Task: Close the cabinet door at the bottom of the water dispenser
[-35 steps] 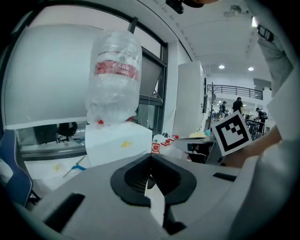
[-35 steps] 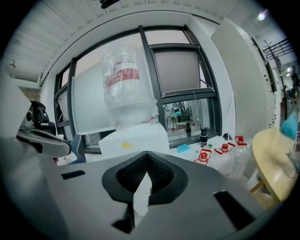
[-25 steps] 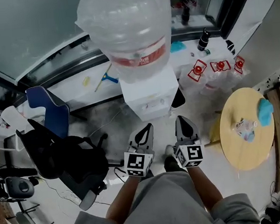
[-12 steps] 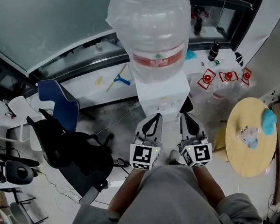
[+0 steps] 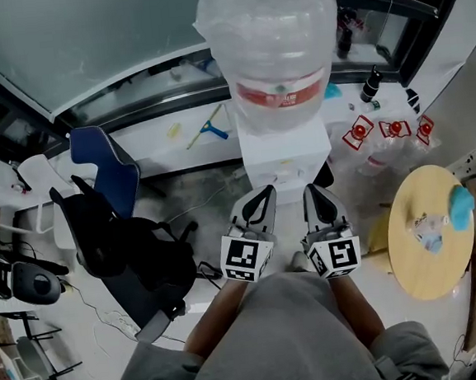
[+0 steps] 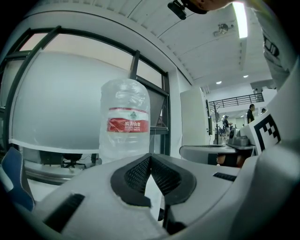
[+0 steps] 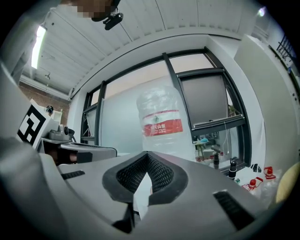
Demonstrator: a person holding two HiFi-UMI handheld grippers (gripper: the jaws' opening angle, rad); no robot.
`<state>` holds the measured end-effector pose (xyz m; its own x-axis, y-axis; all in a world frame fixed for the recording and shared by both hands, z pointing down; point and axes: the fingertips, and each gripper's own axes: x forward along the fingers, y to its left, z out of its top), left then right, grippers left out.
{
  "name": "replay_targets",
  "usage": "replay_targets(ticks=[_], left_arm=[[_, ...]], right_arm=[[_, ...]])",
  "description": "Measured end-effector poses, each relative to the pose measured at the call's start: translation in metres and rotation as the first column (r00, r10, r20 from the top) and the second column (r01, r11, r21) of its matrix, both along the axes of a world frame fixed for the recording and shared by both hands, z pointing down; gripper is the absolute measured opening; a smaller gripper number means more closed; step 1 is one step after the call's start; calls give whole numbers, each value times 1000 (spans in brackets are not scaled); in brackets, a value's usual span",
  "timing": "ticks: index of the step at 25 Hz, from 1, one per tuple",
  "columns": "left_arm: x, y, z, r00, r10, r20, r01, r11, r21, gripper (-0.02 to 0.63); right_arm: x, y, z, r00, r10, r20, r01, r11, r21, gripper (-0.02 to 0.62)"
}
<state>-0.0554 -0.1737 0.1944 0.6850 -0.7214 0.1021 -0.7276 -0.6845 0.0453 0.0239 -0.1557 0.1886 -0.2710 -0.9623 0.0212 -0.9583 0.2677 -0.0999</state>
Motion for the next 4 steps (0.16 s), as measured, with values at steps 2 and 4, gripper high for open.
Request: replay_targets(ticks=[2,4], left_arm=[[0,-2,1,1000,-1,3,1,1000,-3,6],[-1,-3,2,1000,0,6,0,1000,-7,6]], right_arm=[[-3,-2,-2,1000,-12,-18,12,1000,8,8],[-6,-4,-3,999,-25,-36,26,1000,16,8]])
